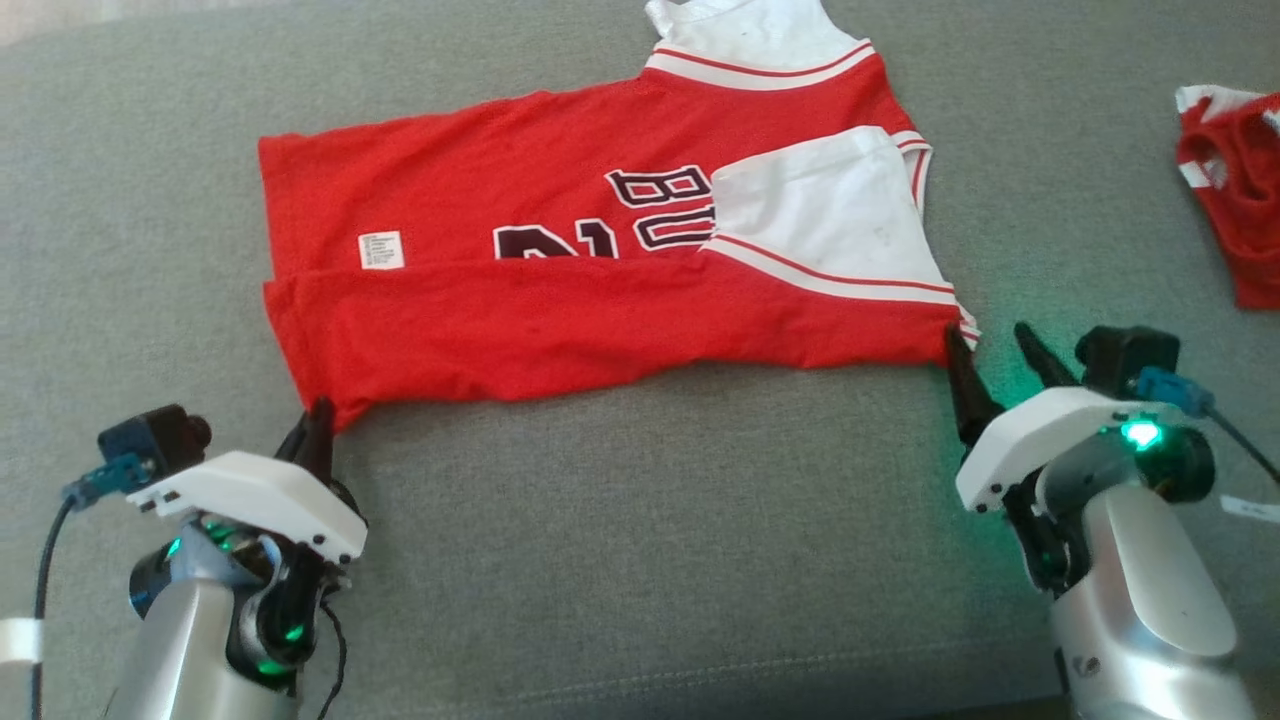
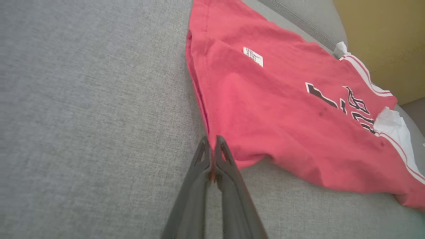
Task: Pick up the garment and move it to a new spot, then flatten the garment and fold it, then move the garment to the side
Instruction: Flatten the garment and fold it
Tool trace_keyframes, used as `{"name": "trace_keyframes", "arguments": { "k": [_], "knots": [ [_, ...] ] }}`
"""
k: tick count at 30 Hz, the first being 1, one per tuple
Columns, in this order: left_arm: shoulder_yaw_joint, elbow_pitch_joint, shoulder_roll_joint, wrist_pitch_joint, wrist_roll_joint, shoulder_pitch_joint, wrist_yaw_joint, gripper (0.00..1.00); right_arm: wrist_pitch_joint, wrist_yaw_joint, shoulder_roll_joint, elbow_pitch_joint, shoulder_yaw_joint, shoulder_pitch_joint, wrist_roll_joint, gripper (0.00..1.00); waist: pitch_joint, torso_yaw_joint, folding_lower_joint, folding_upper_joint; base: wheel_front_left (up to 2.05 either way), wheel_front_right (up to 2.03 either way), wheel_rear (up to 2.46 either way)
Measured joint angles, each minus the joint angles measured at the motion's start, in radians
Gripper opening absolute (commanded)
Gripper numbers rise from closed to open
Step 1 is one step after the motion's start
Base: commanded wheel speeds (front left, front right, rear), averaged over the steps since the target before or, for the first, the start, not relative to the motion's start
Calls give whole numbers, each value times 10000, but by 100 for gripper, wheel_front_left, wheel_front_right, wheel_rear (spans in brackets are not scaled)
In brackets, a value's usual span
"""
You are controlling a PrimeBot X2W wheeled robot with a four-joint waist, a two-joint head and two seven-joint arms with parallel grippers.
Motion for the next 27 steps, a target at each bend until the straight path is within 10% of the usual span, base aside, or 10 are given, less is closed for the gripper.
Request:
{"name": "trace_keyframes", "arguments": {
  "k": [10,17,27],
  "knots": [
    [31,-418,67,-13,-2,151,73,0,259,0,-12,1058,192,-352,654,100,32,246,0,0,0,0,0],
    [29,-454,65,-75,-6,174,75,0,190,0,-21,1714,593,-793,988,0,-64,281,0,0,0,0,0],
    [15,-924,161,-117,-104,829,59,0,12,0,-167,888,401,-294,1118,0,-365,174,0,0,0,0,0]
  ]
}}
